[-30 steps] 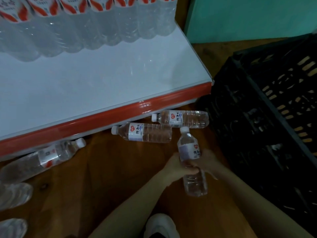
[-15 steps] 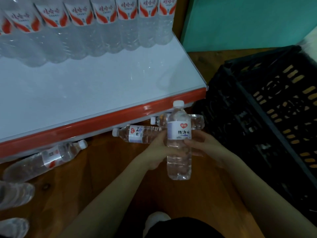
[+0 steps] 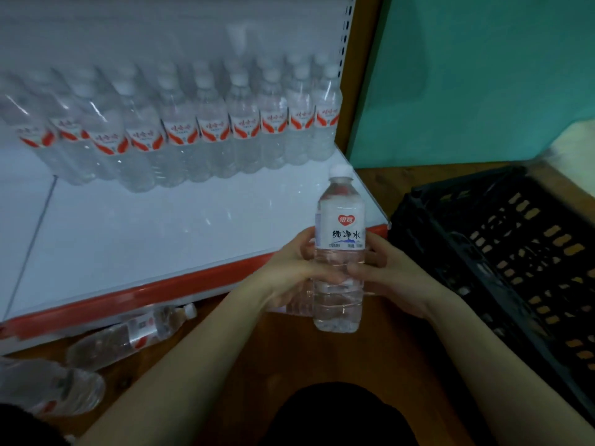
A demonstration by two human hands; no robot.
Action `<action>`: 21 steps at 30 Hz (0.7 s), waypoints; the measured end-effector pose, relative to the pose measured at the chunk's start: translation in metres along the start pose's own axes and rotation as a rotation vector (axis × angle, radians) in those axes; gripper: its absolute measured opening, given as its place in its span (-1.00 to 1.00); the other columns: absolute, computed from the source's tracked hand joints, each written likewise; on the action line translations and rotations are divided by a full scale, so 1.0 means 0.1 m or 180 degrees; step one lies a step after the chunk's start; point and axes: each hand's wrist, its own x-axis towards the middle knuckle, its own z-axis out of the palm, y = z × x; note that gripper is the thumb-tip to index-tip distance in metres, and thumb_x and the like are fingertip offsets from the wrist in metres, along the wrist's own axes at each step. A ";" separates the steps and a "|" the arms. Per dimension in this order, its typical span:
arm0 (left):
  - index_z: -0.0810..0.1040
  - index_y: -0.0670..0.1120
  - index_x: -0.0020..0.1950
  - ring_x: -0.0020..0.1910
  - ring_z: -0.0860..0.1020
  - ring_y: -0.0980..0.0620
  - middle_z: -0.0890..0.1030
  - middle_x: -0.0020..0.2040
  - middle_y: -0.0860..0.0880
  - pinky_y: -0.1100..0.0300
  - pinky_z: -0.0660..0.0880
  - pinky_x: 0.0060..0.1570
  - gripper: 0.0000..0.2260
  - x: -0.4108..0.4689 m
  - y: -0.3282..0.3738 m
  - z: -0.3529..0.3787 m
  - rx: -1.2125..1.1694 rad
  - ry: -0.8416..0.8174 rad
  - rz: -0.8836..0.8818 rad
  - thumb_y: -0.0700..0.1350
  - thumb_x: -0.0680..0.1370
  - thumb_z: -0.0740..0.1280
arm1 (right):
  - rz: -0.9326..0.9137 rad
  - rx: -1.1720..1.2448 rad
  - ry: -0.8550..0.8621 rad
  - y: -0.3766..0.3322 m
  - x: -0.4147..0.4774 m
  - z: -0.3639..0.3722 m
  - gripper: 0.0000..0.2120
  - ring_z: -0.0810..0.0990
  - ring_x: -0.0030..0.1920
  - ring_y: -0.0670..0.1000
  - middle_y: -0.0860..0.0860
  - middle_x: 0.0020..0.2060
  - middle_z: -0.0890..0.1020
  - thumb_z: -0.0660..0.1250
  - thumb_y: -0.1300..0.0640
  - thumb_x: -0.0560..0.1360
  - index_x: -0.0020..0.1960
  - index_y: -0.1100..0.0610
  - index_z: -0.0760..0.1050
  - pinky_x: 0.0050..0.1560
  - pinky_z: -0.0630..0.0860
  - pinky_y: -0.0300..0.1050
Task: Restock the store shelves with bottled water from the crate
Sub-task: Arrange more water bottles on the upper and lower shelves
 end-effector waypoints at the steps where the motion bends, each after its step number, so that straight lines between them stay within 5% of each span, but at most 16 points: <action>1: 0.39 -0.01 0.32 0.04 0.62 -0.10 0.62 0.08 -0.18 0.04 0.59 0.01 -0.35 -0.06 0.11 -0.02 0.0042 0.0011 0.0069 -0.51 0.34 0.37 | -0.0093 -0.0058 0.0019 -0.12 -0.01 0.05 -0.26 0.62 0.11 0.08 0.05 0.11 0.62 0.56 0.01 0.21 0.33 -0.11 0.38 0.11 0.56 0.09; 7: 0.41 0.05 0.30 0.02 0.60 -0.12 0.59 0.03 -0.15 -0.03 0.56 0.06 -0.33 -0.56 0.86 -0.22 0.0445 0.0298 0.0536 -0.49 0.32 0.41 | -0.0749 -0.0091 0.0107 -0.84 -0.02 0.46 -0.28 0.64 0.05 0.11 0.08 0.03 0.66 0.57 0.04 0.21 0.31 -0.07 0.41 0.01 0.58 0.07; 13: 0.42 0.02 0.32 0.13 0.58 -0.17 0.54 0.20 -0.21 -0.05 0.57 0.07 -0.28 -1.16 1.41 -0.46 0.0740 0.0495 0.1061 -0.35 0.20 0.44 | -0.1390 0.0031 -0.0136 -1.47 -0.04 0.96 -0.45 0.69 -0.11 0.01 0.01 -0.11 0.71 0.46 0.14 0.21 0.17 -0.09 0.45 -0.19 0.61 -0.10; 16: 0.43 0.01 0.31 0.11 0.59 -0.15 0.56 0.19 -0.18 -0.01 0.58 0.04 -0.30 -1.46 1.59 -0.60 0.0841 0.0605 0.1360 -0.35 0.20 0.45 | -0.1651 -0.0013 -0.0248 -1.73 -0.09 1.24 -0.39 0.69 -0.18 -0.02 0.00 -0.16 0.71 0.56 0.24 0.17 0.14 -0.09 0.46 -0.24 0.61 -0.13; 21: 0.44 -0.02 0.27 -0.02 0.63 -0.05 0.60 0.12 -0.13 0.19 0.56 -0.19 -0.34 -1.87 1.83 -0.83 0.0851 0.1010 0.1826 -0.31 0.19 0.46 | -0.1964 0.0030 -0.0214 -2.11 -0.14 1.70 -0.43 0.69 -0.18 -0.04 -0.01 -0.16 0.71 0.45 0.06 0.12 0.13 -0.10 0.46 -0.18 0.60 -0.07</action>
